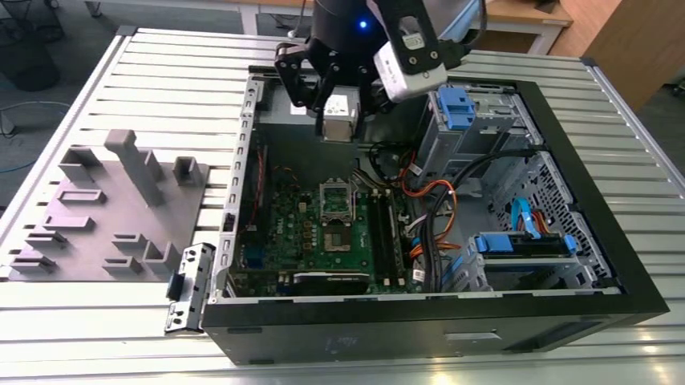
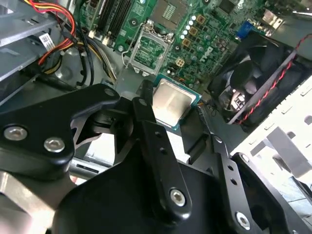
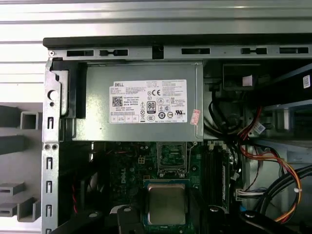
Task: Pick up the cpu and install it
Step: 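Pick up the cpu and move it towards the insertion slot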
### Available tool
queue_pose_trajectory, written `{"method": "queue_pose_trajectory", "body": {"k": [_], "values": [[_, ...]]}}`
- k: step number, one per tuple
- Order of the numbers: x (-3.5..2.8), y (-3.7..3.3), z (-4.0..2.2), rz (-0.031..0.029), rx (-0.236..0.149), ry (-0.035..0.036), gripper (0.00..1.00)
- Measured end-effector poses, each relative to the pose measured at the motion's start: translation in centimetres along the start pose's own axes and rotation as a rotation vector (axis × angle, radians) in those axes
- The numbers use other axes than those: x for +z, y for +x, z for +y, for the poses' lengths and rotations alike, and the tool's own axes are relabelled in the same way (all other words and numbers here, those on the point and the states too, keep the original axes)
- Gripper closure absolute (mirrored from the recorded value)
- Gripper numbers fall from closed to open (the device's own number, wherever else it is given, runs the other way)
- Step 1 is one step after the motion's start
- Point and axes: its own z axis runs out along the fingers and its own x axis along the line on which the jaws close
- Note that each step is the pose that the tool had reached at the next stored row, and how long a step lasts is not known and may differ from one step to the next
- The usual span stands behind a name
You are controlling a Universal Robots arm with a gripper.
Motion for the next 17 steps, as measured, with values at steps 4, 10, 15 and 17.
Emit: {"method": "queue_pose_trajectory", "body": {"k": [4, 10, 15, 17], "values": [[0.53, -0.03, -0.04, -0.0018, -0.001, 0.0003, 0.53], [1.29, -0.06, -0.14, -0.0083, -0.003, 0.0005, 0.53], [1.59, -0.06, -0.21, -0.0251, -0.013, 0.0008, 0.53], [1.71, -0.03, -0.24, -0.0328, -0.017, 0.0009, 0.53]]}}
